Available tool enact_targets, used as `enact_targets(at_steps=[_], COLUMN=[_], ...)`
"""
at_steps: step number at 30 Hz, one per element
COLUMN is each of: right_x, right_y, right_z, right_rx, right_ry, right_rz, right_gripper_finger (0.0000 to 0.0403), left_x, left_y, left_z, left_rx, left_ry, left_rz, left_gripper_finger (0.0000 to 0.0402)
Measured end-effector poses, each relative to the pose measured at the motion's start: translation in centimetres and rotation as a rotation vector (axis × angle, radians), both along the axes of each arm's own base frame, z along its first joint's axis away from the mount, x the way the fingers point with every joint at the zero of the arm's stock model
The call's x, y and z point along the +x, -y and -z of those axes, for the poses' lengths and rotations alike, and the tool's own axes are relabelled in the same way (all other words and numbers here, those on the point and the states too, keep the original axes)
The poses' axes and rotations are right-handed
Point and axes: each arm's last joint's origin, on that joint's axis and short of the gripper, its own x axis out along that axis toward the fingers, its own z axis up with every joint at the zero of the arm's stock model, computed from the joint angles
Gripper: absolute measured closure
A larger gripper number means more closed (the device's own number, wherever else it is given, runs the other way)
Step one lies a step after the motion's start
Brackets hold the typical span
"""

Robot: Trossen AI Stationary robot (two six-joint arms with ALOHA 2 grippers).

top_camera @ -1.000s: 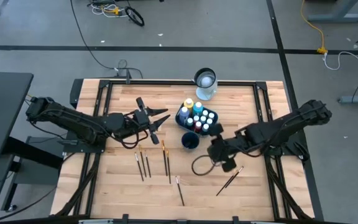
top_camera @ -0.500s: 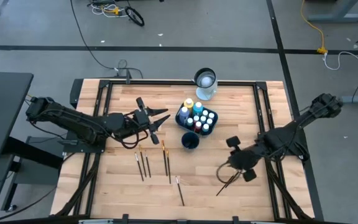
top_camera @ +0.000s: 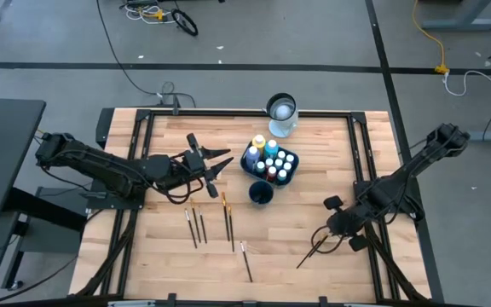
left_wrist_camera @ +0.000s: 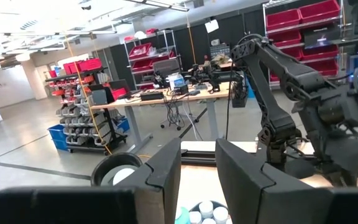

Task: Pick & Place Paint Supplies
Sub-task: Put the silver paint brush into the blue cup

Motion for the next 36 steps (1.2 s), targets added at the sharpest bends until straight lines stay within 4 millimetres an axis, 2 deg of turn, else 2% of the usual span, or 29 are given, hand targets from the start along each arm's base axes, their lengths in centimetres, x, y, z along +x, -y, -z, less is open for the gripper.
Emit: enact_targets(at_steps=[3,9,15,21,36], right_x=[-0.5,-0.5,-0.6,-0.4,-0.2], right_y=[0.2,0.3,0.4,0.2,-0.2], right_z=[0.9,1.1,1.8,2.9,2.9], right_rx=[-0.038,-0.052,-0.089,-0.143,-0.111], right_ry=[-0.006,0.000,-0.073,-0.130,-0.121], right_rz=[0.010,0.037,0.101,0.088,0.043], right_gripper_finger=[0.0348,0.0348,0.0348,0.0348,0.0348], left_x=[0.0,0.0,0.0,0.0,0.0], left_y=[0.0,0.0,0.0,0.0,0.0], left_z=[0.0,0.0,0.0,0.0,0.0], left_rx=[0.000,0.000,0.000,0.000,0.000], left_ry=[0.001,0.002,0.001,0.001,0.001], left_rz=[0.000,0.000,0.000,0.000,0.000], left_gripper_finger=[0.0293,0.0293,0.0293,0.0293,0.0293])
